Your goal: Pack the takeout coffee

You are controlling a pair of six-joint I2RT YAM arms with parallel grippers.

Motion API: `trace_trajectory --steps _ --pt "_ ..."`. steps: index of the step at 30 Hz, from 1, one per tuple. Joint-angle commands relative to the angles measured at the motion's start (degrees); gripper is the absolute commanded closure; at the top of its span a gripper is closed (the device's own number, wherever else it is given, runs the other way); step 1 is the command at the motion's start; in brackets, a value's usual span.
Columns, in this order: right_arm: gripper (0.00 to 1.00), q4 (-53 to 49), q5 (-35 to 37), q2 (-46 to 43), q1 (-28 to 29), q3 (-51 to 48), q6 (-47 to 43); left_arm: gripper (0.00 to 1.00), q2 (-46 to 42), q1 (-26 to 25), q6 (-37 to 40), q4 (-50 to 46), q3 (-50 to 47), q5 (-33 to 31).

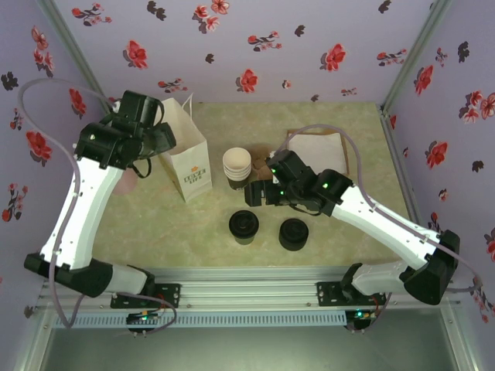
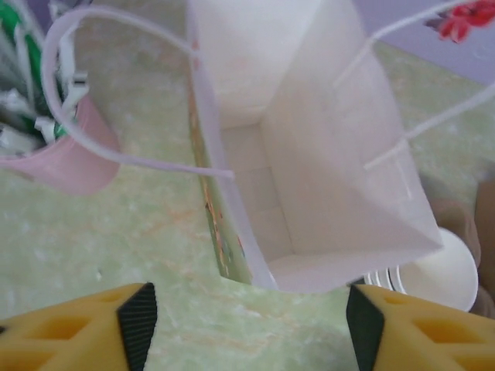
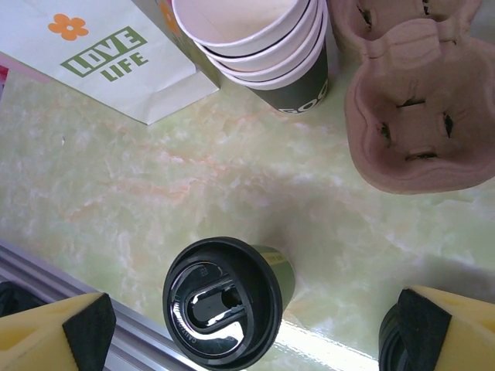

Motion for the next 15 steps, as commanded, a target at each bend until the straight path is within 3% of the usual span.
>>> trace_trajectory --steps 1,6,15 --pt "0.04 -0.7 1.8 -1.6 0.3 -1.7 -0.9 0.43 2.6 2.3 -7.3 -4.9 3.0 -2.6" --pt "0.03 -0.3 1.7 -2.9 0.4 -3.4 -0.7 0.54 7.4 3.2 -9.4 -7.4 5.9 -2.2" --pt "0.03 0.3 1.6 -4.4 0.3 -5.2 -0.2 0.55 10.4 3.3 -11.6 -6.7 5.7 -1.5"
